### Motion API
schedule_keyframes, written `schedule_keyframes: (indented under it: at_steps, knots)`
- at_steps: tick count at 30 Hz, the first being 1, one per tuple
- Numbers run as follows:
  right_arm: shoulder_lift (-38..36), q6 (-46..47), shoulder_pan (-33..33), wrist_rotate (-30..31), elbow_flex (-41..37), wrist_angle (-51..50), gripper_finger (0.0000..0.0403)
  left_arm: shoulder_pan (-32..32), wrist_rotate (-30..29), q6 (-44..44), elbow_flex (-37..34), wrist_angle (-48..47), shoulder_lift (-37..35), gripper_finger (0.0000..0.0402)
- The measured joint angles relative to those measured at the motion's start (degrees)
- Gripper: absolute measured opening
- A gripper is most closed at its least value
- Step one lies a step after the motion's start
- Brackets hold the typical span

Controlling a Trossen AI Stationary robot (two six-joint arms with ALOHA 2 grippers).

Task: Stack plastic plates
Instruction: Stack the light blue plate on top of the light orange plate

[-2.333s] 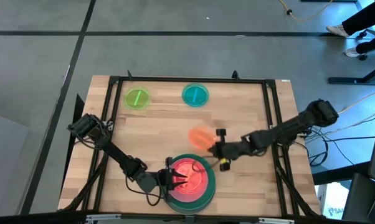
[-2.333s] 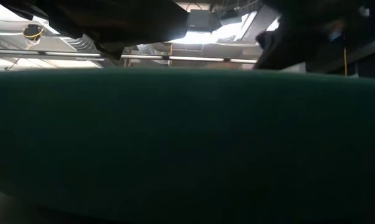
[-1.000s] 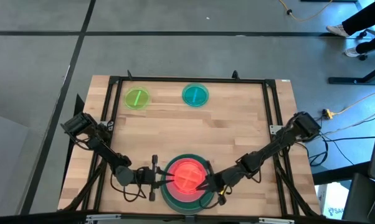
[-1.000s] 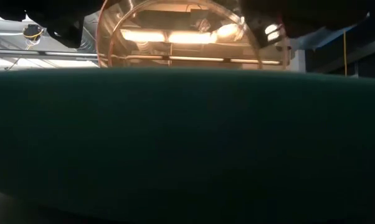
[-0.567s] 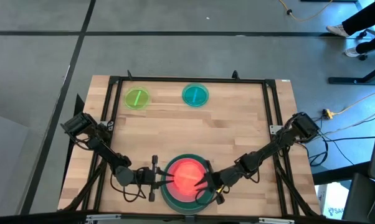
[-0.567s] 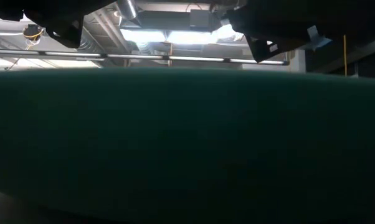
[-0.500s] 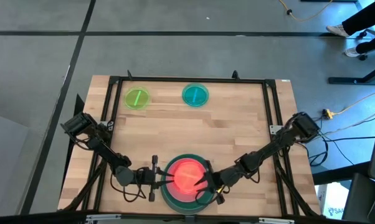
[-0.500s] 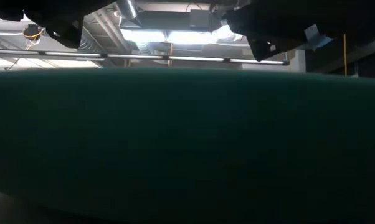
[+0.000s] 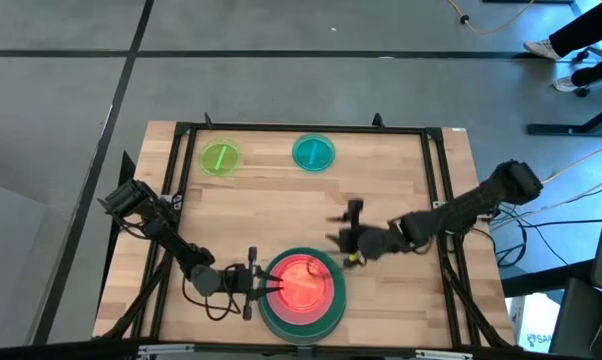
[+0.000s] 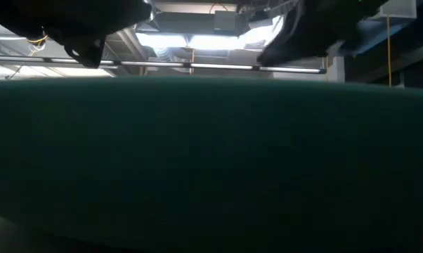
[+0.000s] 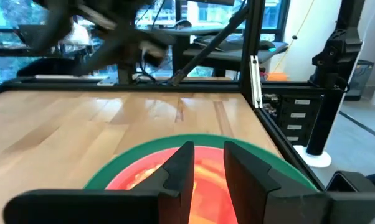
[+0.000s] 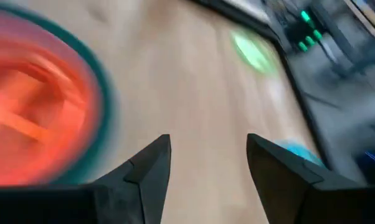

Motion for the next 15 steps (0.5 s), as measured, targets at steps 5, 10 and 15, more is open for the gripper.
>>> schedule_keyframes:
  at_steps: [5,10,15]
  knots:
    - [0.3,-1.0,-10.6,-1.4,-0.4,-5.3,0.0205,0.9,1.0,-1.5,0.0,-1.7,0.0,0.0080]
    - [2.2,-2.4,-22.4,-8.8,-2.5,-3.6,0.0205,1.0,1.1,-2.5,0.0,-2.5,0.0,0.0080]
    - [5.7,-6.3,-32.2,-17.2,-3.8,0.0,0.0205,1.1,1.0,-2.7,0.1,-3.4,0.0,0.0080]
